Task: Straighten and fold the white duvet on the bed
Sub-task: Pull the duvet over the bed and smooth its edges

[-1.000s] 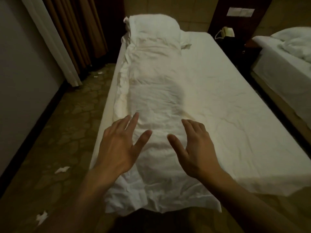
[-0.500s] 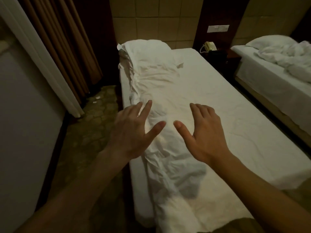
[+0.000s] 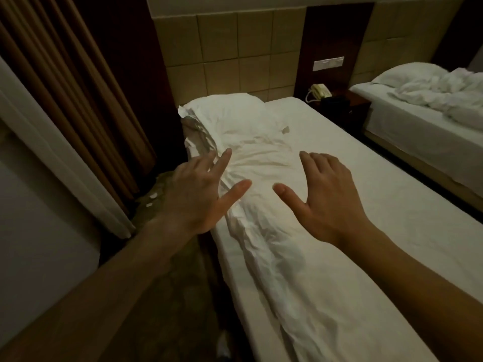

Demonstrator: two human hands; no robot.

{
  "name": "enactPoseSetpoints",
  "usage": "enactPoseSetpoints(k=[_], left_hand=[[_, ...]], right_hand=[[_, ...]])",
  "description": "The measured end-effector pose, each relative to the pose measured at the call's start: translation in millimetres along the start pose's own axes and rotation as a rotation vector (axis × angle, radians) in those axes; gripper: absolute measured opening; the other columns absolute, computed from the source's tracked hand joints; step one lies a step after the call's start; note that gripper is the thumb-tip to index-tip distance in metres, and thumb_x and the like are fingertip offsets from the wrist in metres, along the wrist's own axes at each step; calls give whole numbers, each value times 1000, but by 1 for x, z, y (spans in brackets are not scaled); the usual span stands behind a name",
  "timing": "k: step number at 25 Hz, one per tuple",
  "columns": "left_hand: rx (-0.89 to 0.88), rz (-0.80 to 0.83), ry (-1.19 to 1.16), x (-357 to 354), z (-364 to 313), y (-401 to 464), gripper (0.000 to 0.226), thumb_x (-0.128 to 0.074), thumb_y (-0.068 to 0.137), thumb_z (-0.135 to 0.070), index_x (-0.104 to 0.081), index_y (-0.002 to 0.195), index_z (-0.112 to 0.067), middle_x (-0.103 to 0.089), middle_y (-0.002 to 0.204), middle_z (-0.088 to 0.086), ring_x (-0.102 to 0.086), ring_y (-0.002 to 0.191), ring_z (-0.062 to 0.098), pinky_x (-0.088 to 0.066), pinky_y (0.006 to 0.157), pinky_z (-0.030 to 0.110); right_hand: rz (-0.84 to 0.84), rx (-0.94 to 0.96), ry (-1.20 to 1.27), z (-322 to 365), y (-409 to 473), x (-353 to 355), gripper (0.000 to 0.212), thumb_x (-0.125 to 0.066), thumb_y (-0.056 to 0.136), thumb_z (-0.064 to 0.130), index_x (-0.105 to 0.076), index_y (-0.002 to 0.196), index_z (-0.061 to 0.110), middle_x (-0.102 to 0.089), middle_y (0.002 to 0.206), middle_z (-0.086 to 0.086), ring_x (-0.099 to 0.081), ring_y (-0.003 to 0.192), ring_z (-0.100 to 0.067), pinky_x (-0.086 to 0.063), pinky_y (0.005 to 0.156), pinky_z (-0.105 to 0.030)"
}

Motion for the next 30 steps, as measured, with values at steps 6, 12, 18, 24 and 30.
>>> enactPoseSetpoints(k=[6,12,18,24,30], left_hand=[[7,-23,-36,-4,130,182,95,0,79,-84,-19,156,-30,-30,160,2,-29,146,24,-25,117,49],[119,-64,-107,-37,280,328,88,-8,86,-80,-20,156,-28,-32,159,3,-30,144,26,-27,115,52],[124,-82,-112,-91,449,472,86,-11,89,-77,-21,156,-23,-36,156,5,-35,140,28,-29,111,49],[115,-14,-148,-163,545,643,87,-10,89,-79,-22,155,-24,-38,154,4,-37,139,27,-31,110,48],[198,29,-155,-271,604,809,90,-7,86,-80,-23,155,-25,-38,154,5,-37,139,28,-31,110,49]], right_hand=[[-62,-35,42,60,202,-72,92,-16,90,81,-41,149,15,-46,152,-8,-39,139,-31,-29,116,-49],[-10,6,44,115,377,-156,96,-15,87,82,-39,151,15,-43,154,-9,-38,141,-31,-30,117,-54],[5,41,3,146,561,-276,93,-18,90,79,-41,149,11,-46,151,-11,-39,138,-31,-31,116,-54],[34,30,20,145,733,-367,88,-24,92,75,-45,147,10,-49,148,-10,-41,136,-29,-30,115,-50],[137,53,13,94,907,-492,85,-26,92,74,-43,149,13,-44,152,-9,-38,139,-28,-26,117,-49]])
Point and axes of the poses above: each hand's wrist, its own y-axis towards the middle knuckle, its own x-axis out of the back of the hand, z = x × y, the point moved 1 cm from there along y, towards the middle knuckle
